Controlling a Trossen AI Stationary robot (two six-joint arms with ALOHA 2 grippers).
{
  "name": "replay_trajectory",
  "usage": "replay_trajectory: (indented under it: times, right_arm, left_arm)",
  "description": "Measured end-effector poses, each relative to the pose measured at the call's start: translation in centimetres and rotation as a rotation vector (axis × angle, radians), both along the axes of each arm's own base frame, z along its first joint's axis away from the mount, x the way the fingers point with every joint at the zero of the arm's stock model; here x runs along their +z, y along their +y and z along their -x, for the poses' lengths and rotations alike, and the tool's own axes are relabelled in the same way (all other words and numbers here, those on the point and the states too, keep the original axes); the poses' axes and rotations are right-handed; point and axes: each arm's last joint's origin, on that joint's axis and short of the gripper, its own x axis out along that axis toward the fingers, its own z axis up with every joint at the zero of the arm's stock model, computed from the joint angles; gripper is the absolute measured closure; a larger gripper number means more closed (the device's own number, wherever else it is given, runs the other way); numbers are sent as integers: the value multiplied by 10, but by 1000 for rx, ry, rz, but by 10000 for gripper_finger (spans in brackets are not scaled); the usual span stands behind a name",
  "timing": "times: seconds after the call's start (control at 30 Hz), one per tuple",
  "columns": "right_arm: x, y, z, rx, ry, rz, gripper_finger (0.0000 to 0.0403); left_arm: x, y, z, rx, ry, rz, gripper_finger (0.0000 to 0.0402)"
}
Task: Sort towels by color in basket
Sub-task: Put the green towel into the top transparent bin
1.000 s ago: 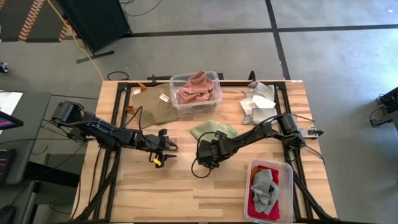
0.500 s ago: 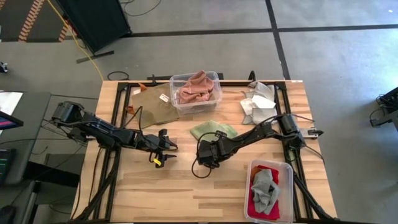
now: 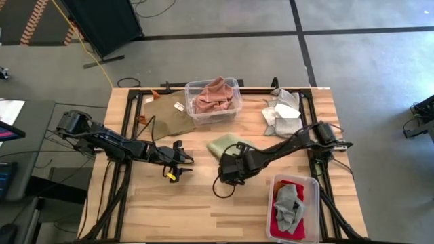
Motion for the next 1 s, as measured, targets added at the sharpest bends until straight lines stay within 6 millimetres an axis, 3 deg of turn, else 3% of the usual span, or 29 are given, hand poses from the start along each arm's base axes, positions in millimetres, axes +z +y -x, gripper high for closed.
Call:
replay_trajectory:
  times: [0.3, 0.47, 0.77, 1.0]
  right_arm:
    - [72, 14, 26, 92, -208, 94, 373]
    - [111, 5, 41, 123, -303, 174, 373]
    - [175, -53, 56, 83, -482, 378, 373]
    - [204, -114, 57, 87, -575, 453, 373]
  left_arm:
    - [1, 0, -1, -6, -12, -16, 171]
    - [2, 0, -1, -9, -22, -17, 171]
    - [2, 0, -1, -9, -22, -13, 171]
    - [1, 0, -1, -9, -17, -14, 171]
